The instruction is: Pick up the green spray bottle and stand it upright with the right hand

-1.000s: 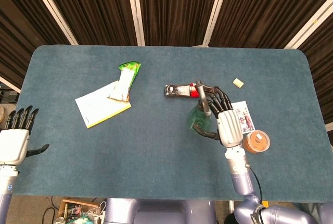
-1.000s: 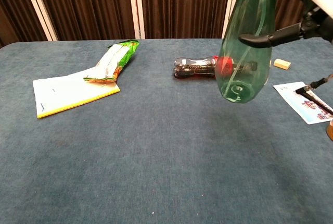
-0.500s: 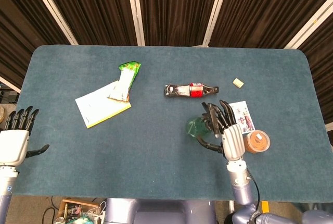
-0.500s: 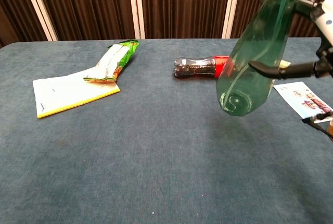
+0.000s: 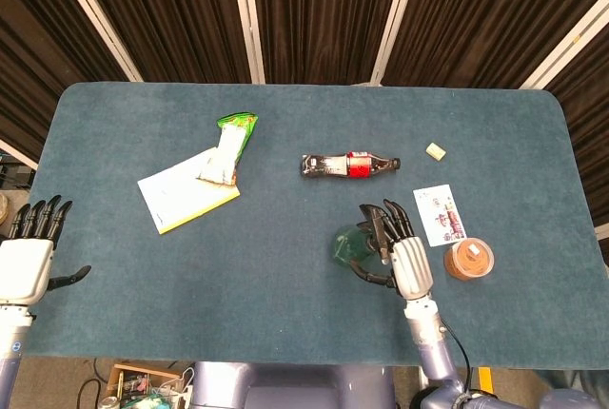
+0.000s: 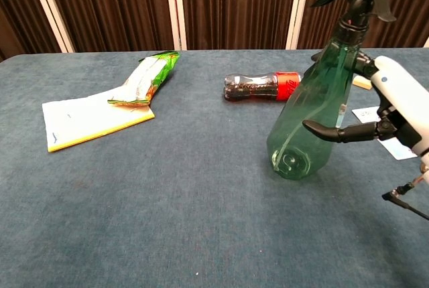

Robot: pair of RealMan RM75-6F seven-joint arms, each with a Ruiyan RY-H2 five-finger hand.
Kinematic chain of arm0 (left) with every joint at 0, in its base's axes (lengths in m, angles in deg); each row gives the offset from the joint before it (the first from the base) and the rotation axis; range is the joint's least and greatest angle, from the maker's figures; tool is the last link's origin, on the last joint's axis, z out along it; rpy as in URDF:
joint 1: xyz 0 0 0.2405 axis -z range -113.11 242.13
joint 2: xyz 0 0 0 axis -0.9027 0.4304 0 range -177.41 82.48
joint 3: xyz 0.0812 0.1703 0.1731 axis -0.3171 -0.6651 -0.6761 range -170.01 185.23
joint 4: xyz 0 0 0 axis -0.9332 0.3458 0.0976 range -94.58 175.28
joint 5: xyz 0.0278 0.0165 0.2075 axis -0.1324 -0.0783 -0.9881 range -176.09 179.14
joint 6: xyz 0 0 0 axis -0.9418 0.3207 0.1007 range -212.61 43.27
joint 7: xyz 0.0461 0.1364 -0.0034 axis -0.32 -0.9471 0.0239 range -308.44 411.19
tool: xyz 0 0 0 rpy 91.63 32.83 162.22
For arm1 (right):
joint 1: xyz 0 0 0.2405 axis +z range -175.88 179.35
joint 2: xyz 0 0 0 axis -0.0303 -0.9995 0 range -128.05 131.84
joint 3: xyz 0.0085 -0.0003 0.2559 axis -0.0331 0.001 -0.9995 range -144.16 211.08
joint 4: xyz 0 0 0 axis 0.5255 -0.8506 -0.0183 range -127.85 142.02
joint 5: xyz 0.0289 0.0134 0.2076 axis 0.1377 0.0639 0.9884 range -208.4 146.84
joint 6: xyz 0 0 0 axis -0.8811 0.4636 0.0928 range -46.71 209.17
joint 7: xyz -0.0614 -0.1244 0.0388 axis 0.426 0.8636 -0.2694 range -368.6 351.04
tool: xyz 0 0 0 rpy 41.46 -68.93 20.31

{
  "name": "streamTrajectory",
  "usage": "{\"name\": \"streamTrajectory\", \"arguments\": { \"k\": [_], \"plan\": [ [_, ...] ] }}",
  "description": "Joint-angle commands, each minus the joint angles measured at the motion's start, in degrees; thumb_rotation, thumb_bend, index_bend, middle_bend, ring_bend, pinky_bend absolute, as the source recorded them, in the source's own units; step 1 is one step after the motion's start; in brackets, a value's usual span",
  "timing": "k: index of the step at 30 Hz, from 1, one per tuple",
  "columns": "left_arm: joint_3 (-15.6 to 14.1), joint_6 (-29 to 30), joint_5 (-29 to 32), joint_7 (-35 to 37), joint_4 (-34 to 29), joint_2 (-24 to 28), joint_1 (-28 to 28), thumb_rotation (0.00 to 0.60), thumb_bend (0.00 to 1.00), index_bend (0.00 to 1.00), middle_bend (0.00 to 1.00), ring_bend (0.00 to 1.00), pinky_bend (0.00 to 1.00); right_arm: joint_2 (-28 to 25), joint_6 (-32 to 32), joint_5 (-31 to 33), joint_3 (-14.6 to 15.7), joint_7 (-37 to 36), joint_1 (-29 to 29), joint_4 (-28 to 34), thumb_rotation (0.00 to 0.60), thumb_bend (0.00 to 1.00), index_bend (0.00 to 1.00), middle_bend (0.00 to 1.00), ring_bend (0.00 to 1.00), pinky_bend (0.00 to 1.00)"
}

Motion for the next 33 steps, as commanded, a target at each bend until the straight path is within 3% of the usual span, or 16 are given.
{"name": "streamTrajectory", "arguments": {
  "k": [1, 5, 13, 17, 24, 29, 33],
  "plan": [
    [0.0, -0.1, 0.1, -0.1, -0.1, 0.0, 0.0, 0.600, 0.01, 0.00, 0.00, 0.00, 0.05, -1.4, -1.1, 0.3, -0.1, 1.5, 0.2, 1.4, 0.600, 0.48, 0.95, 0.17, 0.00, 0.06],
    [0.0, -0.3, 0.1, -0.4, -0.2, 0.0, 0.1, 0.600, 0.01, 0.00, 0.00, 0.00, 0.05, -2.4, -1.4, 0.4, -0.6, 1.9, 0.2, 2.3, 0.600, 0.48, 0.94, 0.17, 0.00, 0.05],
    [0.0, -0.6, 0.4, -0.5, -0.5, 0.0, 0.2, 0.600, 0.01, 0.00, 0.00, 0.00, 0.05, -5.8, -4.8, 1.7, -1.9, 4.1, 1.1, 5.0, 0.600, 0.48, 0.81, 0.13, 0.00, 0.03],
    [-0.1, -1.4, 0.4, 0.1, -0.7, 0.4, 0.4, 0.600, 0.01, 0.00, 0.00, 0.00, 0.05, -9.7, -9.6, 2.9, -1.0, 4.1, 1.8, 8.8, 0.600, 0.48, 0.60, 0.05, 0.00, 0.01],
    [-0.2, -1.9, 0.5, 0.5, -0.6, 0.5, 0.6, 0.600, 0.01, 0.00, 0.00, 0.00, 0.05, -12.7, -12.9, 4.4, -0.7, 6.0, 2.1, 12.4, 0.600, 0.47, 0.50, 0.01, 0.00, 0.00],
    [-0.3, -1.7, 0.3, 0.6, -0.6, 0.6, 0.5, 0.600, 0.01, 0.00, 0.00, 0.00, 0.05, -15.1, -15.5, 4.8, 0.1, 5.5, 2.4, 13.8, 0.600, 0.37, 0.19, 0.00, 0.00, 0.00],
    [-0.4, -1.8, 0.3, 0.8, -0.7, 0.6, 0.5, 0.600, 0.01, 0.00, 0.00, 0.00, 0.05, -16.7, -16.2, 5.1, -0.4, 6.0, 2.8, 15.0, 0.600, 0.35, 0.09, 0.00, 0.00, 0.00]
  ]
}}
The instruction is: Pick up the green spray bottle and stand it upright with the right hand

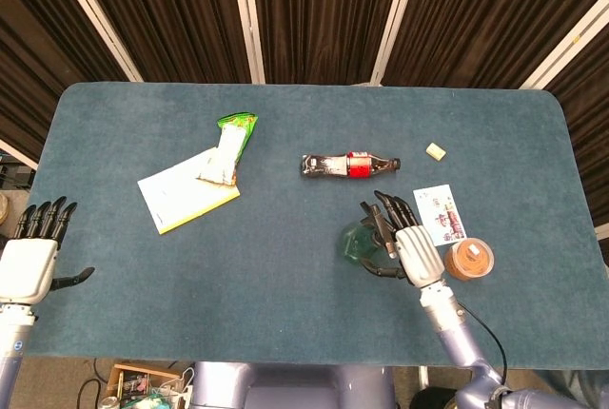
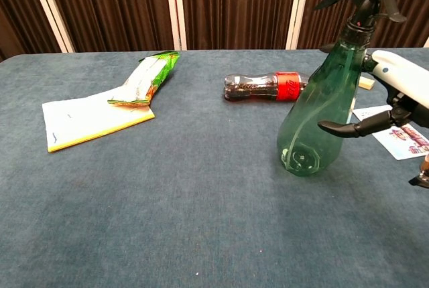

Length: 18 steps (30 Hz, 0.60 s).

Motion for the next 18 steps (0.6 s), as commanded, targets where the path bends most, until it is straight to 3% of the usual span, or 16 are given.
{"name": "streamTrajectory", "arguments": {
  "k": [1, 5, 18],
  "plan": [
    [0.0, 0.0, 0.0, 0.1, 0.0, 0.1, 0.0, 0.600, 0.01, 0.00, 0.00, 0.00, 0.05, -1.0, -0.3, 0.2, -0.3, 0.5, 0.2, 0.9, 0.600, 0.34, 0.05, 0.00, 0.00, 0.00],
    [0.0, 0.1, -0.1, 0.2, -0.1, 0.1, 0.0, 0.600, 0.01, 0.00, 0.00, 0.00, 0.05, -2.0, -0.6, 0.5, -0.7, 2.3, 0.5, 2.0, 0.600, 0.31, 0.00, 0.00, 0.00, 0.00],
    [-0.1, -0.1, -0.3, 0.6, 0.1, 0.1, 0.1, 0.600, 0.01, 0.00, 0.00, 0.00, 0.05, -4.5, -1.7, 1.9, -2.1, 6.8, 1.3, 5.4, 0.600, 0.29, 0.00, 0.00, 0.00, 0.00]
  ]
}}
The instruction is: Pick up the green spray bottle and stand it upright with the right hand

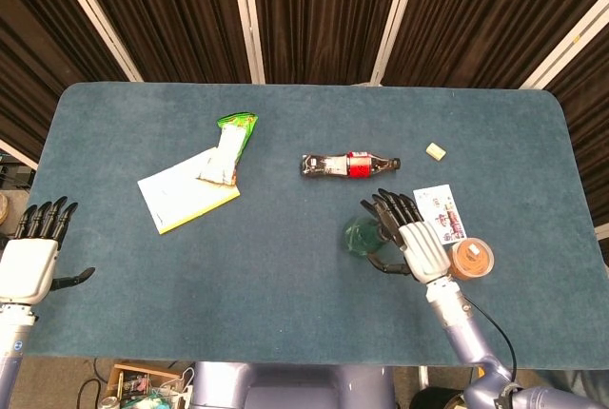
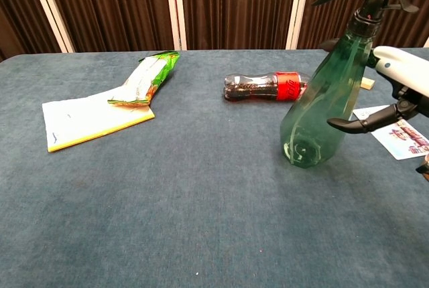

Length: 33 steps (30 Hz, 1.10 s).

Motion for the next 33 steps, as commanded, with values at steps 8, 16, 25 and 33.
{"name": "streamTrajectory", "arguments": {
  "k": [8, 16, 25, 33],
  "plan": [
    [-0.1, -0.2, -0.1, 0.7, 0.2, 0.1, 0.1, 0.600, 0.01, 0.00, 0.00, 0.00, 0.05, -2.7, -1.5, 2.2, -1.8, 5.0, 1.1, 4.4, 0.600, 0.27, 0.00, 0.00, 0.00, 0.00],
    [0.0, -0.4, 0.0, 0.7, 0.4, 0.0, 0.2, 0.600, 0.01, 0.00, 0.00, 0.00, 0.05, -4.5, -2.5, 4.3, -2.8, 7.9, 1.6, 7.0, 0.600, 0.25, 0.00, 0.00, 0.00, 0.00],
    [0.1, -0.2, 0.1, 0.5, 0.4, 0.0, 0.1, 0.600, 0.01, 0.00, 0.00, 0.00, 0.05, -5.7, -1.9, 4.9, -3.3, 9.3, 1.6, 9.1, 0.600, 0.24, 0.00, 0.00, 0.00, 0.00],
    [0.0, 0.7, -0.3, 0.5, 0.3, 0.1, -0.2, 0.600, 0.01, 0.00, 0.00, 0.00, 0.05, -8.9, 0.8, 3.9, -1.9, 9.3, -0.8, 9.9, 0.600, 0.24, 0.00, 0.00, 0.00, 0.00]
  ]
}}
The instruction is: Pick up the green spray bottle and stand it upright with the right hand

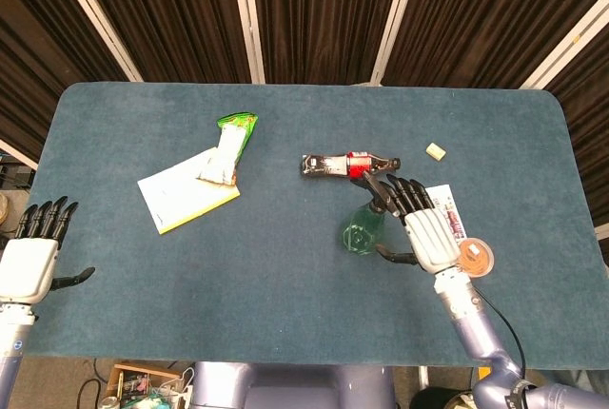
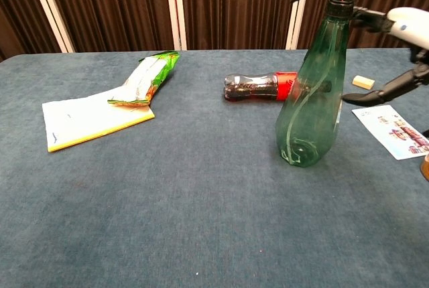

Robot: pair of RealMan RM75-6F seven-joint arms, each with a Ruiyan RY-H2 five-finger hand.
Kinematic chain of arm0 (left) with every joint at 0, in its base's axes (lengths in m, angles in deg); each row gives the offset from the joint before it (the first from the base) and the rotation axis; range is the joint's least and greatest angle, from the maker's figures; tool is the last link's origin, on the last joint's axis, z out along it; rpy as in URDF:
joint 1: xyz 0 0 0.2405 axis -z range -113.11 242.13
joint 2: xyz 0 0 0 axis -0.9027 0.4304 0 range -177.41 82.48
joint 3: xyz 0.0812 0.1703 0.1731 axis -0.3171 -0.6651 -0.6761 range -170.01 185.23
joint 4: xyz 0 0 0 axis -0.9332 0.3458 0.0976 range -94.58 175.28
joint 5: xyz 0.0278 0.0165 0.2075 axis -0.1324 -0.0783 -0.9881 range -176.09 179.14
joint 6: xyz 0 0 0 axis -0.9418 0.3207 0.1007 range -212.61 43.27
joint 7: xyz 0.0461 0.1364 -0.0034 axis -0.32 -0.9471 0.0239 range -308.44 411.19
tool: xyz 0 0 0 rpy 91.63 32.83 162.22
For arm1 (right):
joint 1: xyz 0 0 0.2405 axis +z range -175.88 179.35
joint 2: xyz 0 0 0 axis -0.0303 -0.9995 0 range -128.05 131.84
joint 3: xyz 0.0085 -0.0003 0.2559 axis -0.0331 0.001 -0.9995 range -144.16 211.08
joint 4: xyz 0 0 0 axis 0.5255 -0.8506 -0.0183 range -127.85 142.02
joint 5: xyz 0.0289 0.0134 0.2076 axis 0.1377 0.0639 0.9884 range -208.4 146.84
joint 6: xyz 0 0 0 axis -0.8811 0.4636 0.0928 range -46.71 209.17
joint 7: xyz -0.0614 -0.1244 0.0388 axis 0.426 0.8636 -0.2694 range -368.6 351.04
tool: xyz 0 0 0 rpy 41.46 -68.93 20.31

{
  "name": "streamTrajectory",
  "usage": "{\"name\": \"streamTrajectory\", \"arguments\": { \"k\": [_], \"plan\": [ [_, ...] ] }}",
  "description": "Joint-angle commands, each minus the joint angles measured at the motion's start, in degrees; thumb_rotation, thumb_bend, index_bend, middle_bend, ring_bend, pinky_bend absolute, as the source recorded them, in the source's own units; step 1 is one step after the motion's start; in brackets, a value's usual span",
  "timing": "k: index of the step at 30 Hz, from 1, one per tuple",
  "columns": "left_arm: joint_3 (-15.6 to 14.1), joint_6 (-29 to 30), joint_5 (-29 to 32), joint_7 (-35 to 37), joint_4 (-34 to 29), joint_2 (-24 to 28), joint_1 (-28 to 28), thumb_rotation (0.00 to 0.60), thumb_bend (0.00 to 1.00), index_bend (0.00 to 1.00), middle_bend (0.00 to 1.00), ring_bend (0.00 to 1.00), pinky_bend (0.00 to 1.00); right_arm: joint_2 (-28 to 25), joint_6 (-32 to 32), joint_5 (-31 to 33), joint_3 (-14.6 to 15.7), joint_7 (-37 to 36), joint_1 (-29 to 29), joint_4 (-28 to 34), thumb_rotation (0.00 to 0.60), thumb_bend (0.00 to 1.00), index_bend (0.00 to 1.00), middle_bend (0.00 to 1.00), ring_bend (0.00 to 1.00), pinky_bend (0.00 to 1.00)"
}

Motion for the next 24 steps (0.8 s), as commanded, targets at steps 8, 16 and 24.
{"name": "streamTrajectory", "arguments": {
  "k": [8, 16, 24],
  "plan": [
    [-0.1, 3.1, -1.7, 1.6, -0.2, 0.5, -1.2, 0.600, 0.01, 0.00, 0.00, 0.00, 0.05, -9.9, 7.7, -2.6, 6.3, 3.3, -8.8, -3.1, 0.600, 0.24, 0.00, 0.00, 0.00, 0.00],
    [-0.8, 4.9, -3.8, 3.0, -0.4, 1.0, -2.0, 0.600, 0.01, 0.00, 0.00, 0.00, 0.05, -12.6, 17.8, -0.1, 10.5, 3.5, -19.6, -4.7, 0.600, 0.25, 0.00, 0.00, 0.00, 0.00],
    [-1.4, 5.8, -5.7, 5.3, 0.0, 1.4, -2.3, 0.600, 0.01, 0.00, 0.00, 0.00, 0.05, -14.0, 20.8, -2.7, 11.8, -3.3, -23.1, -7.2, 0.600, 0.26, 0.00, 0.00, 0.00, 0.00]
  ]
}}
